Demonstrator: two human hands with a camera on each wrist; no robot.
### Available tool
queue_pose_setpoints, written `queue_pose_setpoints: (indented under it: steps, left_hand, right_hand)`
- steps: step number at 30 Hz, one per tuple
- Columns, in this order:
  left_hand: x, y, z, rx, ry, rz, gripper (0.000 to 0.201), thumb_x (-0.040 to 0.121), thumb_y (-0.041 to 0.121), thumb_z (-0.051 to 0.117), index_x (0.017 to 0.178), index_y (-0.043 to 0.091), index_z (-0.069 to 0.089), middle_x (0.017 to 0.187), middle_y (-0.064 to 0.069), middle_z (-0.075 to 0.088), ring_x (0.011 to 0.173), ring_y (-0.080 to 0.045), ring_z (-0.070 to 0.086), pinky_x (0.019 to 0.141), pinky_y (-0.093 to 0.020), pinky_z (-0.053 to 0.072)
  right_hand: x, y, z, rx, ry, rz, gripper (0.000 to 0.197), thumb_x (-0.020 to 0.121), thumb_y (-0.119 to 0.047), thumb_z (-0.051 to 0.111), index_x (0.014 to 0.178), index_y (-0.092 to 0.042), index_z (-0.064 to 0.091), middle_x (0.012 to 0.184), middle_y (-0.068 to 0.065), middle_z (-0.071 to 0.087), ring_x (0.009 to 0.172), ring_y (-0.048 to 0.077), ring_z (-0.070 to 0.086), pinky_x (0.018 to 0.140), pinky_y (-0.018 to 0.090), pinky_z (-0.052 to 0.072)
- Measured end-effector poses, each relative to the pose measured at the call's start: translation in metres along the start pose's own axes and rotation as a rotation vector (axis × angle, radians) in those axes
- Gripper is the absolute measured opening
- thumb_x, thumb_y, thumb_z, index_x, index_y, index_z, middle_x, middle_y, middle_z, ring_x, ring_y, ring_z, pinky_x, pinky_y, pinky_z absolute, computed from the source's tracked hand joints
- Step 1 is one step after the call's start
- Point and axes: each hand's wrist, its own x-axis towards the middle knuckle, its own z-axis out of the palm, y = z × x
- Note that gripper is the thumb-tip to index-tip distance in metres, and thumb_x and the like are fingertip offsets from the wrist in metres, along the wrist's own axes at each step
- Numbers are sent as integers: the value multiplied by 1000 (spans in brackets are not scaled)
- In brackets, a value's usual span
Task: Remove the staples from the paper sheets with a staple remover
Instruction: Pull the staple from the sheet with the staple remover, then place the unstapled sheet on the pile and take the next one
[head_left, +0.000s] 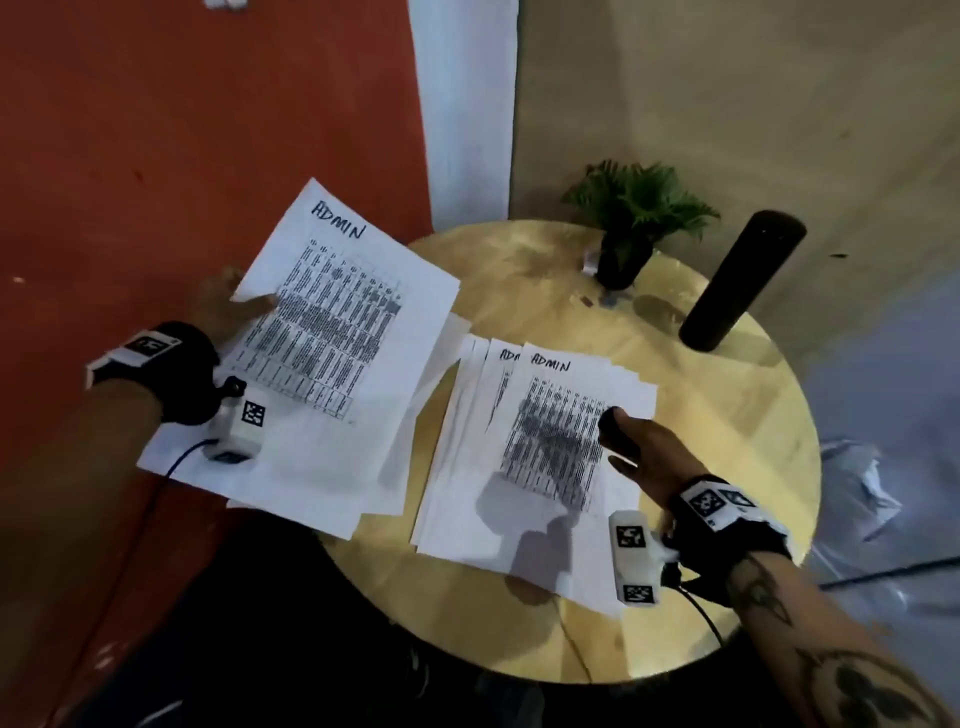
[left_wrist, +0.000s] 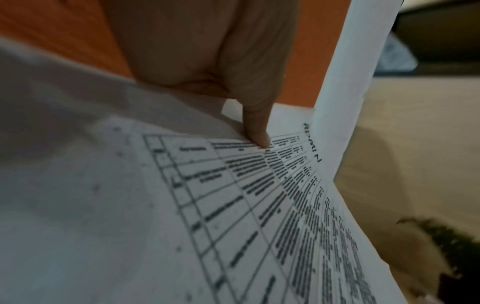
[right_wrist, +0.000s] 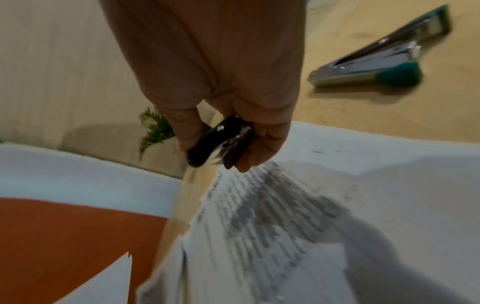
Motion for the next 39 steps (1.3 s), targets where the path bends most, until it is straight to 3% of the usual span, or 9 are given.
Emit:
queue_pose_setpoints:
  steps: [4, 9, 13, 17, 20, 26, 30, 33, 39]
  left_hand:
    - [15, -44, 25, 220, -20, -102, 47, 92, 10, 58, 132, -9, 43, 137, -28, 45, 124, -39, 45, 97, -36, 34]
    - [42, -85, 49, 446, -70, -313, 57, 95, 33, 55, 140, 4, 38, 139, -26, 43, 109, -44, 54, 93, -51, 47]
    - [56, -87, 60, 602, 30, -146, 31, 94, 4, 45, 120, -13, 51, 128, -36, 49, 119, -47, 46, 106, -51, 33]
    - [43, -55, 113, 574, 53, 60, 32, 91, 13, 50, 121, 6, 58, 121, -26, 56, 114, -43, 51, 98, -48, 42]
    - [6, -22, 173, 462, -147, 168, 27, 88, 16, 58, 113, 8, 63, 115, -22, 60, 106, -39, 57, 91, -41, 46]
    - [-39, -2, 259, 265, -400, -106, 44, 82, 25, 71, 118, 3, 58, 120, -17, 62, 114, -28, 58, 97, -33, 44]
    - [-50, -4, 278, 310, -465, -213, 72, 72, 39, 79, 129, 7, 47, 135, -14, 50, 122, -29, 51, 100, -37, 43]
    - [-53, -4, 284, 369, -503, -146, 64, 71, 37, 81, 121, 5, 55, 132, -14, 52, 116, -29, 54, 95, -34, 45]
    - [-58, 6, 288, 421, -560, -116, 57, 83, 30, 72, 128, 2, 52, 132, -14, 56, 118, -32, 54, 95, -35, 43]
  right_hand:
    - [15, 47, 2, -127, 68, 42, 38, 98, -21, 47, 125, 6, 49, 104, 15, 60, 98, 23, 56, 74, 25, 41]
    - [23, 87, 10, -209, 143, -42, 35, 97, -16, 48, 122, 7, 47, 96, 11, 56, 85, 17, 51, 72, 24, 43]
    - [21, 97, 13, -246, 158, -144, 19, 96, -19, 49, 110, -8, 52, 98, 9, 57, 89, 17, 51, 80, 28, 43]
    - [17, 104, 12, -238, 149, -175, 14, 95, -21, 50, 107, -14, 52, 96, 5, 58, 91, 18, 51, 81, 30, 42]
    - [14, 99, 14, -108, 163, -151, 14, 96, -17, 49, 106, -9, 55, 96, 9, 57, 89, 17, 51, 76, 23, 43]
    - [13, 99, 10, 26, 183, -93, 7, 85, -24, 62, 80, -19, 66, 90, 8, 65, 96, 25, 56, 98, 45, 41]
    - [16, 101, 9, 120, 166, -73, 26, 57, -45, 75, 69, -23, 71, 84, 4, 66, 91, 24, 57, 94, 41, 42]
    - [13, 98, 10, 112, 148, -71, 11, 84, -26, 62, 77, -18, 64, 85, 6, 64, 92, 24, 55, 91, 39, 40]
    - [17, 102, 7, 65, 130, -48, 12, 90, -21, 57, 81, -18, 64, 91, 9, 65, 96, 24, 56, 96, 40, 41]
